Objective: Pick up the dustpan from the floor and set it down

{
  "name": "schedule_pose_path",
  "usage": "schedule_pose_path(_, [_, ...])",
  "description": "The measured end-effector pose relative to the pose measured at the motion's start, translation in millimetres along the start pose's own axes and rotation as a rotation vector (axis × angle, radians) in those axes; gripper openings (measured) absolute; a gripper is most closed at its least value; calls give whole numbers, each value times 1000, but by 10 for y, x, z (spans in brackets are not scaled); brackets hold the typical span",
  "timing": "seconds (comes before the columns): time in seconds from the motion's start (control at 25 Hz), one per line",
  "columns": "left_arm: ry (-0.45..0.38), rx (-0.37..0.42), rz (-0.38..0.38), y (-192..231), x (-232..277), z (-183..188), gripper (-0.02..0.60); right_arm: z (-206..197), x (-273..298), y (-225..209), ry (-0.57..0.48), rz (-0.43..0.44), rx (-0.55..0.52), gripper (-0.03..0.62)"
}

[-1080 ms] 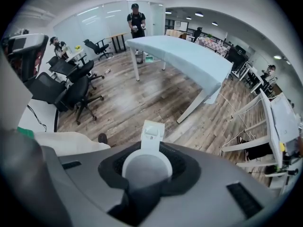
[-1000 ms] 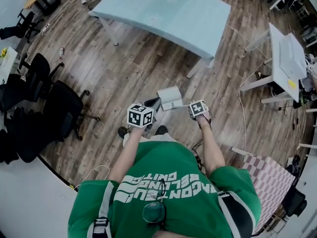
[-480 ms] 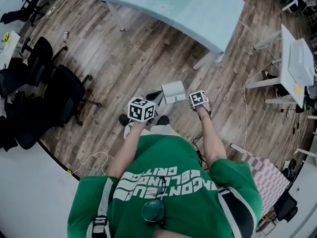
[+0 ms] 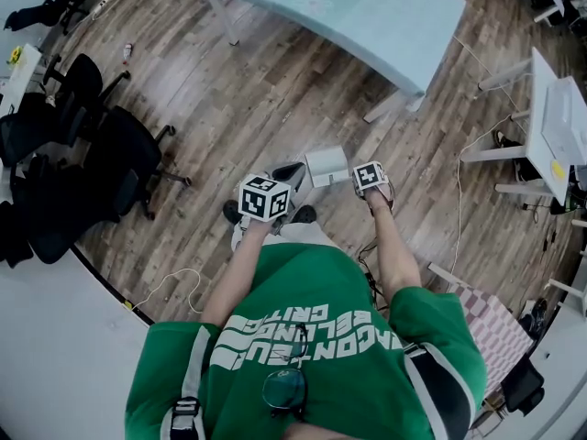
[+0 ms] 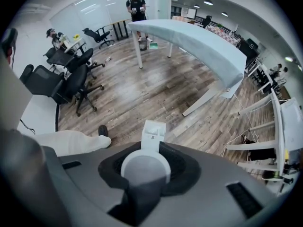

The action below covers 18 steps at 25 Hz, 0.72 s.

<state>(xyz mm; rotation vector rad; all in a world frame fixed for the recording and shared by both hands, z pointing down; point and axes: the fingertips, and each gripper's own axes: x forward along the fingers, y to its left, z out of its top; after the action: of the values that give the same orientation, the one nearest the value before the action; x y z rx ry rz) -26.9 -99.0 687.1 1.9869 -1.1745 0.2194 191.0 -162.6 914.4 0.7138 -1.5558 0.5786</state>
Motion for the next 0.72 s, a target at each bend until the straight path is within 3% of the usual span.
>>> schedule_pose_path(0.4, [0, -8, 4, 28, -75, -60, 3, -30, 25, 93, 11, -23, -18, 117])
schedule_pose_path(0.72, [19, 4, -15, -2, -184, -147, 3, -31, -200, 180, -72, -16, 70, 117])
